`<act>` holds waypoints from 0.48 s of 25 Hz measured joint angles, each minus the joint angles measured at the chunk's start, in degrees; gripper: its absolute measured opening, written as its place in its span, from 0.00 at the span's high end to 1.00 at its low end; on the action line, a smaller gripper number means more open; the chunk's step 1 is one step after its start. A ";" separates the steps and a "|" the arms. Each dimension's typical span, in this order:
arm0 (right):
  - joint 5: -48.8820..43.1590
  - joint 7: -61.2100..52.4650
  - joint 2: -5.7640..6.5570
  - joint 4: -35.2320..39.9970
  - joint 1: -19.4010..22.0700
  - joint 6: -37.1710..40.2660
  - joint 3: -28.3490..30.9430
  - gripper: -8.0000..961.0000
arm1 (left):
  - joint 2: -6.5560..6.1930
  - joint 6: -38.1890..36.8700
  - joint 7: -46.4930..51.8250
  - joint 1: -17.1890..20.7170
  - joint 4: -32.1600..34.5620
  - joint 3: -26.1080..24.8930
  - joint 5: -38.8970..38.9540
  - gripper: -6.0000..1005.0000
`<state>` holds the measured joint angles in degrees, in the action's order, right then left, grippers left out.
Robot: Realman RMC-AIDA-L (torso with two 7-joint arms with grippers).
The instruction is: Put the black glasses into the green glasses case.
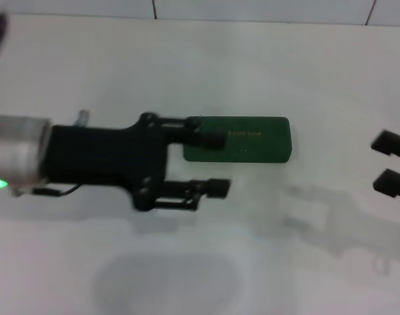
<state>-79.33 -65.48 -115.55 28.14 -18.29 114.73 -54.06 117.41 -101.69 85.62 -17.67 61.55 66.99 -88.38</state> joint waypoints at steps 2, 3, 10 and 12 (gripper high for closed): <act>-0.33 -1.15 -0.02 0.45 -1.72 -0.11 -0.48 0.58 | -0.31 -3.31 0.01 0.36 -1.32 -2.43 0.65 0.44; -0.58 -1.96 -0.01 0.64 -3.03 -0.36 -1.08 0.55 | -0.31 -4.44 0.01 0.38 -2.24 -3.78 0.98 0.43; -2.23 -6.48 0.10 1.79 -9.41 -4.02 -5.61 0.26 | -0.45 -8.18 -4.85 0.31 -10.48 -10.58 1.70 0.35; -2.58 -7.77 0.11 2.56 -10.17 -4.70 -6.44 0.22 | -0.71 -8.78 -7.24 0.02 -12.77 -11.10 1.75 0.36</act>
<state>-81.91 -73.26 -115.45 30.71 -28.46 110.02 -60.51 116.70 -110.47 78.38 -17.66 48.79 55.89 -86.63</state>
